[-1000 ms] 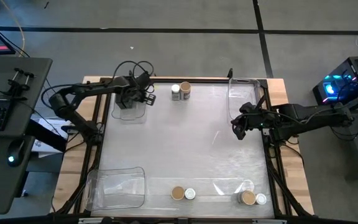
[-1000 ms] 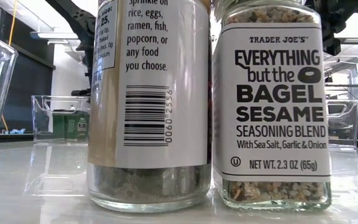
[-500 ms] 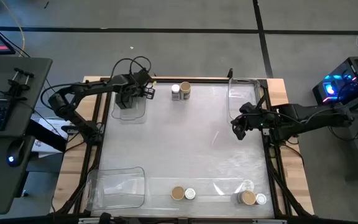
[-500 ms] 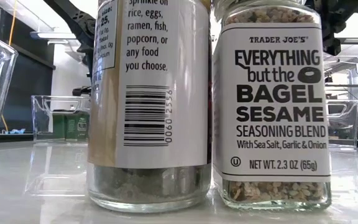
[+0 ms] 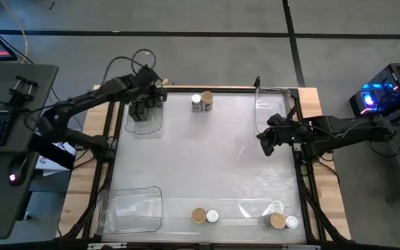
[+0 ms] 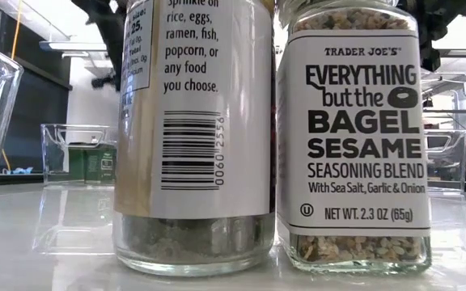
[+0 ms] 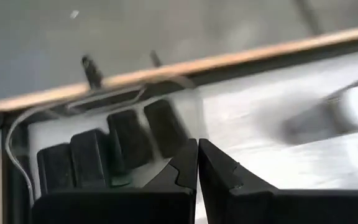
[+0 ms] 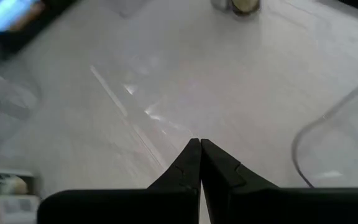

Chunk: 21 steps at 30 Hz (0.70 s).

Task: Sort spices by type
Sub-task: Put the top white seasoning bottle into the bottom transparent bin

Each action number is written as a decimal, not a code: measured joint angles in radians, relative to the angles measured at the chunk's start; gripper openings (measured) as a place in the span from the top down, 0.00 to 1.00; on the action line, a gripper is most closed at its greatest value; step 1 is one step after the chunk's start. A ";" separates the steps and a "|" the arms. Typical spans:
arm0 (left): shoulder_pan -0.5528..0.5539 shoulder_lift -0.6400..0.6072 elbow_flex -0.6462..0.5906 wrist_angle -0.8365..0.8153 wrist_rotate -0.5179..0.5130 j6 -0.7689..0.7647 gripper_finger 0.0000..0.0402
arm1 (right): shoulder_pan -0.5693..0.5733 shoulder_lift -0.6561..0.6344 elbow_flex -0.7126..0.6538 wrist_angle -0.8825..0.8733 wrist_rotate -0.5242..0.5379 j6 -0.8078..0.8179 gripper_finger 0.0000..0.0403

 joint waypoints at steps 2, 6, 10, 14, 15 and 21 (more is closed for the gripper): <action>-0.037 -0.058 0.005 0.024 0.008 0.005 1.00 | 0.000 0.000 0.000 0.049 0.000 -0.001 1.00; -0.164 -0.142 0.005 0.114 0.015 0.055 1.00 | 0.000 0.000 0.000 0.192 0.003 -0.049 1.00; -0.282 -0.138 0.005 0.249 0.030 0.130 1.00 | -0.026 0.007 0.001 0.323 0.007 -0.114 1.00; -0.294 -0.052 0.051 0.361 0.130 0.249 0.97 | -0.071 0.015 0.001 0.360 -0.014 -0.149 1.00; -0.274 -0.017 0.095 0.339 0.158 0.286 0.95 | -0.083 0.015 0.001 0.359 -0.030 -0.150 1.00; -0.162 0.245 0.501 0.040 0.201 0.641 0.73 | -0.125 0.015 0.001 0.335 -0.070 -0.176 0.99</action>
